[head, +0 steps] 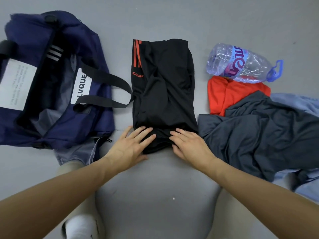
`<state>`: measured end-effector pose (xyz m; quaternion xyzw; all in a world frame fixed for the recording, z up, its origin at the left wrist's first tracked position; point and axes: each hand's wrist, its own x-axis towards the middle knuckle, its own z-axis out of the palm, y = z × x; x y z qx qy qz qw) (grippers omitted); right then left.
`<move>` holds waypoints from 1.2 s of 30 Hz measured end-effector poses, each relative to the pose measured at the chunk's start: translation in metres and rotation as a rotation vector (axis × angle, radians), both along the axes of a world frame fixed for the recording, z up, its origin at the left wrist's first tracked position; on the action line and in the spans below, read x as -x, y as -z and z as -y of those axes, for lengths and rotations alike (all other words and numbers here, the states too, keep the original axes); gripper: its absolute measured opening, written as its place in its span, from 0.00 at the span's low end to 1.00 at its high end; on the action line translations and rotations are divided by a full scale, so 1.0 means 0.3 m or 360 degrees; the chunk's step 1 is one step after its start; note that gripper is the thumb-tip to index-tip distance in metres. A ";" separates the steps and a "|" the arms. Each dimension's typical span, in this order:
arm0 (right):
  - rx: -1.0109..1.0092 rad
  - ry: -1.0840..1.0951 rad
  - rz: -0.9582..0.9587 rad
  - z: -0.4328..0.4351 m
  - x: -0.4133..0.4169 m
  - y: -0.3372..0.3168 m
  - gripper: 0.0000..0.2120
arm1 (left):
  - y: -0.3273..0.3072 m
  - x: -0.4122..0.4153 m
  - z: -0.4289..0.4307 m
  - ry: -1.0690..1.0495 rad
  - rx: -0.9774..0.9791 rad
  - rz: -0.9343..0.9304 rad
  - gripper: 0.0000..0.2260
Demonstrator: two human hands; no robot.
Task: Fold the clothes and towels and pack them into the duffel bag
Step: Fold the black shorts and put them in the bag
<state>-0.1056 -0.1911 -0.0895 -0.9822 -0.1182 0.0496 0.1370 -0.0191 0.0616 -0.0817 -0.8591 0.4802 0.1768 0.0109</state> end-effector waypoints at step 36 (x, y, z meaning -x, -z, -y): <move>0.0106 -0.0162 -0.0412 0.045 -0.033 -0.009 0.39 | 0.014 -0.067 -0.006 0.0044 0.0145 -0.0080 0.43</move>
